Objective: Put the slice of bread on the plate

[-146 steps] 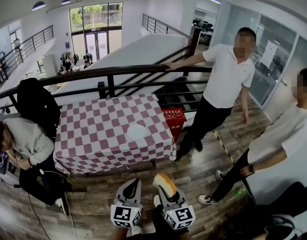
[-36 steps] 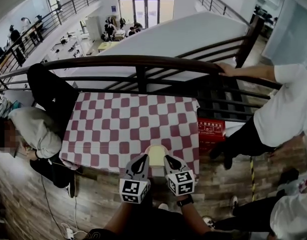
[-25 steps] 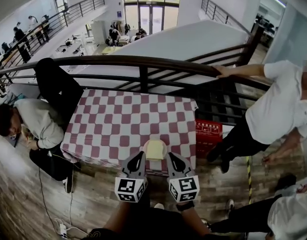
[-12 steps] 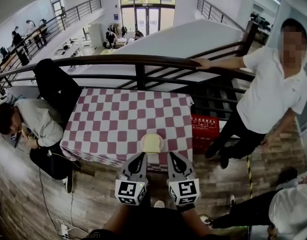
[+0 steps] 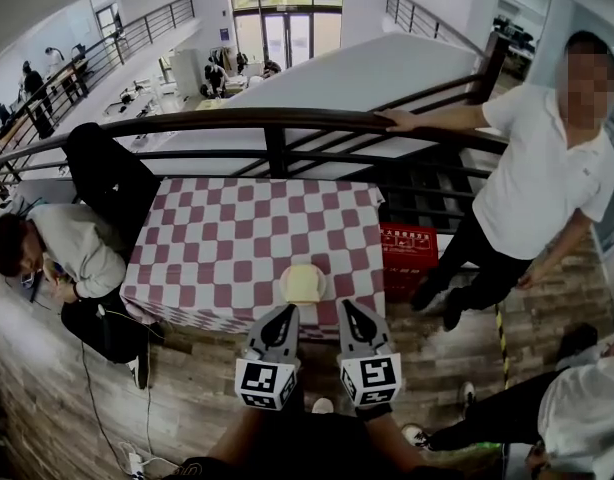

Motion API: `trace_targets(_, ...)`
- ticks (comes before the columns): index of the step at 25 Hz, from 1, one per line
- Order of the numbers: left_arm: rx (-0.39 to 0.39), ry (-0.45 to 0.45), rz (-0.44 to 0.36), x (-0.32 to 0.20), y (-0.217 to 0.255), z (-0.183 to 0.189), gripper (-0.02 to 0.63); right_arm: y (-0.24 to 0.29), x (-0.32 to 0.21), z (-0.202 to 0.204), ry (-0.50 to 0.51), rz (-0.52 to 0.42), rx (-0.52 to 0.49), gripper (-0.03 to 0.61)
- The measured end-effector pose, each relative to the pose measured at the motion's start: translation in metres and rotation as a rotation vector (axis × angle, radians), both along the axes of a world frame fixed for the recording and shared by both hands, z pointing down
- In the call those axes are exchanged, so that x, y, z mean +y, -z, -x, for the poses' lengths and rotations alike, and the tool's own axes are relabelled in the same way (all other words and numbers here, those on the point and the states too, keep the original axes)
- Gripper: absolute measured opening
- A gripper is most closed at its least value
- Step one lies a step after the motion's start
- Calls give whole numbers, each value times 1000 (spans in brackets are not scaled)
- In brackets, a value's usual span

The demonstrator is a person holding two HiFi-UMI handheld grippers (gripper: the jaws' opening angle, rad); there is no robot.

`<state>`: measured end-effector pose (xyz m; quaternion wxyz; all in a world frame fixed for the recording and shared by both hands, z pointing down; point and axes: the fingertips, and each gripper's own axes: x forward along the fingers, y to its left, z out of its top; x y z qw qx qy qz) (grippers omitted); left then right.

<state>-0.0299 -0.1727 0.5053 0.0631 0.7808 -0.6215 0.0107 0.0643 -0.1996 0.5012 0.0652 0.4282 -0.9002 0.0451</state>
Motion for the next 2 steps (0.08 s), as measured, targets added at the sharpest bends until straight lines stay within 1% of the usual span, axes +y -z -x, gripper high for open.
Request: trace_targets(2, -3, -2, 0, -19, -29, 0, 17, -27, -19, 1, -2, -3, 2, 14)
